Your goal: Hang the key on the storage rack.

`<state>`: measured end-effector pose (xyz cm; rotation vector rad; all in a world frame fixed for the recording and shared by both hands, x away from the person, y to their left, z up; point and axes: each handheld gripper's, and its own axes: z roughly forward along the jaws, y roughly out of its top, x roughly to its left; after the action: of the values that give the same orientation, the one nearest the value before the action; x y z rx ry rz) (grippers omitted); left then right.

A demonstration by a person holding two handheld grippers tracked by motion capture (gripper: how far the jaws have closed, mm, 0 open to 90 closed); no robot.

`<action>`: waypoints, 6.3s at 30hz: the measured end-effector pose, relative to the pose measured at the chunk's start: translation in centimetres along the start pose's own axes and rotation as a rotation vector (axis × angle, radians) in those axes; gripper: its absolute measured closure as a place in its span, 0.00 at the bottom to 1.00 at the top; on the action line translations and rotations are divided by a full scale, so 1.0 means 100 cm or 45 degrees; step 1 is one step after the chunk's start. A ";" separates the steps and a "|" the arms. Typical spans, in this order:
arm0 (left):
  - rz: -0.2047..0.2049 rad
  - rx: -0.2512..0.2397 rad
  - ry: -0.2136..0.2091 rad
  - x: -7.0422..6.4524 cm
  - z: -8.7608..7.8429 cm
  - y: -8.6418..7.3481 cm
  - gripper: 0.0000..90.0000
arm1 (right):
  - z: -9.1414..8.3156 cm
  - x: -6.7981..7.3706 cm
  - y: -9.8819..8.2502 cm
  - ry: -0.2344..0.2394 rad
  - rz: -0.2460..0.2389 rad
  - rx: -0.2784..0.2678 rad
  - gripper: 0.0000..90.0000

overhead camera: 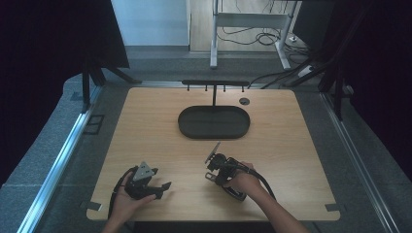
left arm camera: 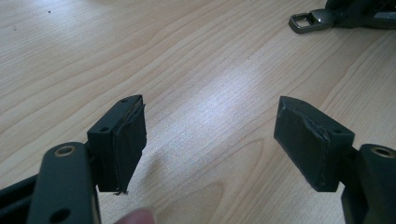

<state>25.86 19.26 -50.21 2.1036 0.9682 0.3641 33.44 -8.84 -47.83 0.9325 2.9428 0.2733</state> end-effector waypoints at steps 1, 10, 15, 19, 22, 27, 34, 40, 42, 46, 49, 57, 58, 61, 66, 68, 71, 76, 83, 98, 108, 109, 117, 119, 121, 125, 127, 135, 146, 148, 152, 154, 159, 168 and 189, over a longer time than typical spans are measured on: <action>0.000 -0.001 -0.001 0.000 0.000 0.000 0.29 | 0.000 0.001 0.001 0.002 0.002 0.008 0.82; 0.006 -0.007 0.001 -0.002 0.000 0.001 0.29 | 0.000 -0.001 0.004 0.012 0.025 0.027 0.88; 0.011 -0.015 0.000 -0.003 0.000 0.001 0.29 | 0.000 0.002 0.004 -0.006 0.016 0.029 0.88; 0.013 -0.011 -0.002 -0.003 0.000 0.001 0.29 | 0.000 0.001 0.004 -0.001 0.020 0.031 0.89; 0.012 -0.009 -0.002 -0.003 0.000 0.001 0.29 | 0.000 0.001 0.004 -0.012 0.017 0.015 0.89; 0.014 -0.007 -0.002 -0.003 0.001 0.001 0.29 | 0.000 0.002 0.003 -0.017 0.011 0.007 0.89; 0.013 -0.006 -0.001 -0.003 0.001 0.001 0.29 | 0.000 0.002 0.001 -0.016 0.018 -0.004 0.90; 0.006 -0.005 0.000 -0.001 0.001 0.000 0.29 | -0.005 0.001 -0.004 -0.009 0.026 -0.055 0.90; 0.006 -0.002 0.000 -0.001 0.001 0.000 0.29 | -0.009 -0.001 -0.007 0.000 0.036 -0.086 0.90; 0.011 -0.001 -0.001 -0.002 0.001 0.000 0.29 | -0.017 -0.002 -0.012 -0.007 0.048 -0.139 0.90; 0.013 0.002 -0.001 -0.003 0.002 0.000 0.29 | -0.022 -0.003 -0.016 -0.011 0.057 -0.166 0.90; 0.012 0.011 -0.003 -0.002 0.002 0.000 0.29 | -0.028 -0.005 -0.022 -0.005 0.059 -0.197 0.90; 0.012 0.010 -0.004 -0.002 0.002 0.000 0.29 | -0.029 -0.005 -0.023 -0.010 0.055 -0.207 0.90; 0.012 0.012 -0.004 -0.002 0.003 0.000 0.29 | -0.035 -0.004 -0.025 -0.006 0.055 -0.232 0.90; 0.006 0.010 -0.003 -0.001 0.002 0.000 0.29 | -0.048 -0.002 -0.029 -0.025 0.041 -0.282 0.90; 0.003 0.007 0.000 0.000 0.001 0.000 0.29 | -0.055 -0.004 -0.031 -0.033 0.045 -0.315 0.90; -0.001 0.005 0.002 0.001 0.000 0.000 0.29 | -0.068 -0.007 -0.035 -0.050 0.062 -0.382 0.90; 0.001 0.006 0.003 0.000 0.001 0.000 0.29 | -0.080 -0.010 -0.040 -0.075 0.096 -0.496 0.90; 0.000 0.009 0.002 0.000 0.001 -0.001 0.29 | -0.088 -0.008 -0.043 -0.105 0.099 -0.573 0.90; -0.001 0.010 -0.003 0.001 0.002 -0.001 0.29 | -0.098 -0.013 -0.050 -0.129 0.139 -0.696 0.90; -0.005 0.012 0.000 0.001 0.002 -0.001 0.29 | -0.103 -0.018 -0.053 -0.152 0.170 -0.770 0.90; -0.005 0.012 0.000 0.001 0.002 -0.001 0.29 | -0.104 -0.018 -0.053 -0.154 0.173 -0.774 0.90; -0.006 0.012 -0.001 0.001 0.002 -0.001 0.29 | -0.107 -0.023 -0.056 -0.167 0.209 -0.817 0.90; -0.006 0.012 -0.001 0.001 0.002 -0.001 0.29 | -0.108 -0.025 -0.056 -0.173 0.219 -0.825 0.90; -0.006 0.013 0.000 0.001 0.002 -0.001 0.29 | -0.109 -0.026 -0.057 -0.178 0.227 -0.834 0.90; -0.002 0.014 0.001 0.001 0.002 -0.001 0.29 | -0.111 -0.030 -0.059 -0.190 0.247 -0.852 0.90; -0.003 0.014 0.000 0.001 0.002 -0.001 0.29 | -0.111 -0.030 -0.059 -0.193 0.252 -0.855 0.90; -0.003 0.011 0.000 0.001 0.002 -0.001 0.29 | -0.111 -0.038 -0.060 -0.210 0.293 -0.869 0.90; -0.003 0.012 0.002 0.001 0.002 -0.002 0.29 | -0.111 -0.048 -0.061 -0.232 0.343 -0.886 0.90; -0.003 0.013 0.001 0.001 0.002 -0.002 0.29 | -0.111 -0.050 -0.061 -0.234 0.347 -0.888 0.90; -0.003 0.012 0.000 0.001 0.002 -0.001 0.29 | -0.112 -0.053 -0.061 -0.241 0.362 -0.901 0.90; -0.003 0.011 0.001 0.001 0.002 -0.001 0.29 | -0.112 -0.055 -0.061 -0.245 0.372 -0.905 0.90; -0.002 0.014 0.001 0.001 0.002 -0.001 0.29 | -0.113 -0.061 -0.062 -0.255 0.395 -0.913 0.90; -0.002 0.014 0.001 0.001 0.002 -0.001 0.29 | -0.115 -0.071 -0.060 -0.263 0.423 -0.927 0.90; -0.004 0.010 0.001 0.001 0.001 -0.001 0.29 | -0.121 -0.097 -0.051 -0.316 0.512 -0.963 0.90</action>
<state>25.93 19.36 -50.39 2.1088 0.9746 0.3601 37.32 -20.42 -36.94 1.2649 2.1040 1.0884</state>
